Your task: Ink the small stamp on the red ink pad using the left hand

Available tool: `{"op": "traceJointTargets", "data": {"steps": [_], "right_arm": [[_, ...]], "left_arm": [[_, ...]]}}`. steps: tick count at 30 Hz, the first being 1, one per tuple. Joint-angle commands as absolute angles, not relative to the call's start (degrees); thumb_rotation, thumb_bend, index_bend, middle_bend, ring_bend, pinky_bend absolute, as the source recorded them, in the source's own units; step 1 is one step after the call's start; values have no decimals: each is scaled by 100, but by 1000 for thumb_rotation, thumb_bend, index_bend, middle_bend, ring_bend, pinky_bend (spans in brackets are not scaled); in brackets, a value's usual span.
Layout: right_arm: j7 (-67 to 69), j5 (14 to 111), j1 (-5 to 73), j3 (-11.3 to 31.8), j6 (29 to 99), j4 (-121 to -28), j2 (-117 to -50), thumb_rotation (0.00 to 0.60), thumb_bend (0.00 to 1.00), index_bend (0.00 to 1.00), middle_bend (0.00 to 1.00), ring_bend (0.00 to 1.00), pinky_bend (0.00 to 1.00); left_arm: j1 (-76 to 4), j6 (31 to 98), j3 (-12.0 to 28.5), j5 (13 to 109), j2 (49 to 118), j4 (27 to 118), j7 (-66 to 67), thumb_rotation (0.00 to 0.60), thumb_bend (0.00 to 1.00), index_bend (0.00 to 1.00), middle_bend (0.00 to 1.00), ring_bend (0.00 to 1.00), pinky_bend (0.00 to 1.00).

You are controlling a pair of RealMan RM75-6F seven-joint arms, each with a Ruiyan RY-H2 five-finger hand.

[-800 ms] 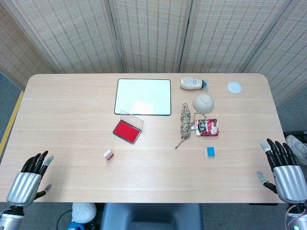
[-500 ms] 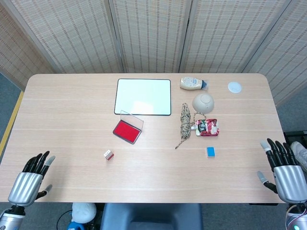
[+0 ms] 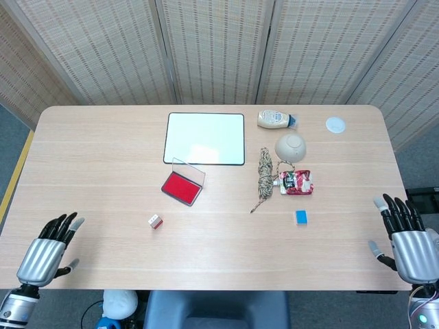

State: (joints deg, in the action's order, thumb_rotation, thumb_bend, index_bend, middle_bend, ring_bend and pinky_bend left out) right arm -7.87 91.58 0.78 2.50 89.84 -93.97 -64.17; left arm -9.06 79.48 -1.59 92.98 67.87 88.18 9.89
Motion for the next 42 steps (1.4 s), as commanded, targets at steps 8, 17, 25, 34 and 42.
{"op": "traceJointTargets", "data": {"steps": [8,17,25,34,42], "right_arm": [[-836,9010,141,300,8867,-9409,-6433,600,279,0,0,0,0],[-804,9012,135,286,8887,-9416,-6411,600,280,0,0,0,0],[-631,9058,69,300,9068,-9429,-6346,600,280,0,0,0,0],[-501,9155,36,259,9141,-9423,-6285,600,280,0,0,0,0],[-391,9207,0,253,9232,-9411,-6243,600,280,0,0,0,0]], "left_arm": [[-2003,6883,282,9361,6705,8913,693,600,247,77,815,552,457],[-2861,5996,242,9627,7218,8513,447,600,247,268,988,720,561],[-3278,5380,235,9382,7472,8344,713,600,247,269,988,718,561],[-3660,4998,270,9166,7781,8109,794,600,247,284,988,718,561],[-3984,4583,307,8873,7914,7987,878,600,322,322,988,718,561]]}}
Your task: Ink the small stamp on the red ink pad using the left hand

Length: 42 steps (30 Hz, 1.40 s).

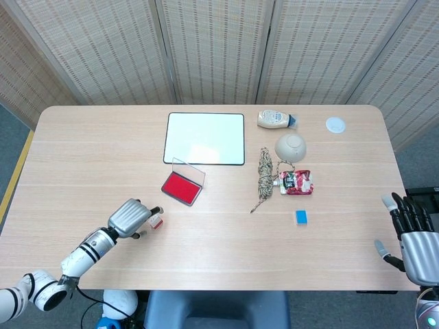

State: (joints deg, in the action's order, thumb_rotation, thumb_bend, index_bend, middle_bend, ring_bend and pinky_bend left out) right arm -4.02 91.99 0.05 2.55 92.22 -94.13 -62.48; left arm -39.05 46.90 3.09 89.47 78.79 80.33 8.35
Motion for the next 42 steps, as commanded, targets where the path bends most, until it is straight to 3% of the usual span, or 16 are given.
{"op": "traceJointTargets", "data": {"steps": [1,13,28,42], "right_arm": [[-388,9208,-2,253,9236,-9409,-6241,600,280,0,0,0,0],[-277,9283,-53,233,9345,-9395,-6200,600,280,0,0,0,0],[-393,9253,-57,258,9344,-9379,-6252,600,280,0,0,0,0],[-423,9241,-63,278,9362,-9376,-6276,600,280,0,0,0,0]], "left_arm": [[-4017,4521,305,8828,7918,7976,914,600,328,324,988,718,561],[-4390,3938,373,8075,8014,7938,1691,600,351,348,989,718,561],[-4525,3880,293,7383,7881,8237,2277,600,351,372,989,718,561],[-4654,3852,220,6898,7866,8316,2414,600,351,459,989,718,561]]}}
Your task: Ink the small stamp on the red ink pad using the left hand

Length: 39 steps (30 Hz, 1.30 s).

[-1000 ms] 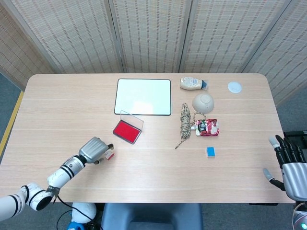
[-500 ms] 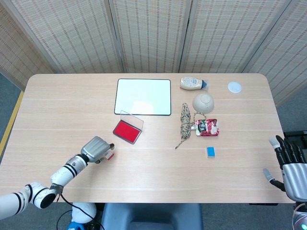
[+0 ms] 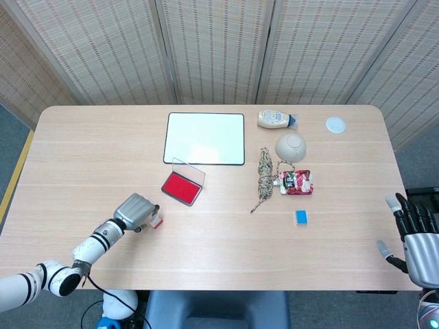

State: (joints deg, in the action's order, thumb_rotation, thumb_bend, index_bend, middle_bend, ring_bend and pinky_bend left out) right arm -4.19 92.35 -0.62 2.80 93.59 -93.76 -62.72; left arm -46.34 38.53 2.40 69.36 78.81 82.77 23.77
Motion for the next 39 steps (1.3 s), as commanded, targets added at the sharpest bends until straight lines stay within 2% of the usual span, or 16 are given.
{"op": "traceJointTargets", "data": {"steps": [1,11,26,39], "right_arm": [[-428,9244,-65,277,9364,-9377,-6277,600,280,0,0,0,0],[-425,9245,-72,279,9372,-9380,-6275,600,280,0,0,0,0],[-370,9293,-99,282,9448,-9368,-6266,600,280,0,0,0,0],[-338,9305,-100,292,9462,-9351,-6262,600,280,0,0,0,0]], "left_arm": [[-4663,3855,211,6869,7860,8341,2439,600,351,455,989,718,561],[-4753,3914,163,6569,7852,8428,2588,600,350,338,989,718,561],[-4899,4056,89,6317,7815,8750,2825,600,351,371,989,718,561],[-4949,4145,32,6214,7864,8681,2795,600,350,443,989,717,561]]}}
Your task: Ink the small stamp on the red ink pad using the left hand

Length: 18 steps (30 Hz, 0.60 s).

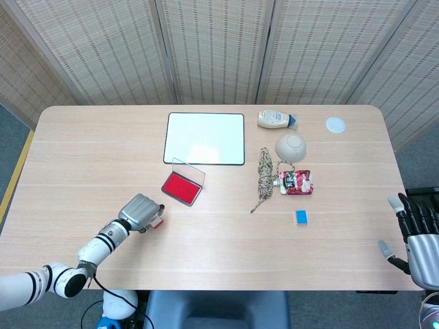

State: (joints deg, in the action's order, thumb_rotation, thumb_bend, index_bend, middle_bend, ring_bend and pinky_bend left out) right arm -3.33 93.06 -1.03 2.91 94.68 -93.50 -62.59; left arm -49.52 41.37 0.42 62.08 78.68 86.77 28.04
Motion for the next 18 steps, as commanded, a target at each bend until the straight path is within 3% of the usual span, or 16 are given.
{"op": "traceJointTargets", "data": {"steps": [1,6,18], "right_arm": [[-343,9306,-98,292,9459,-9352,-6263,600,280,0,0,0,0],[-369,9314,-96,289,9453,-9359,-6271,600,280,0,0,0,0],[-345,9292,-82,300,9425,-9359,-6260,600,279,0,0,0,0]], "left_arm": [[-4949,4147,24,6214,7859,8689,2790,600,351,451,989,716,561],[-4955,4194,1,6233,7851,8734,2784,600,351,490,989,716,561],[-5040,4319,28,5951,7622,9081,3007,600,351,688,989,716,560]]}}
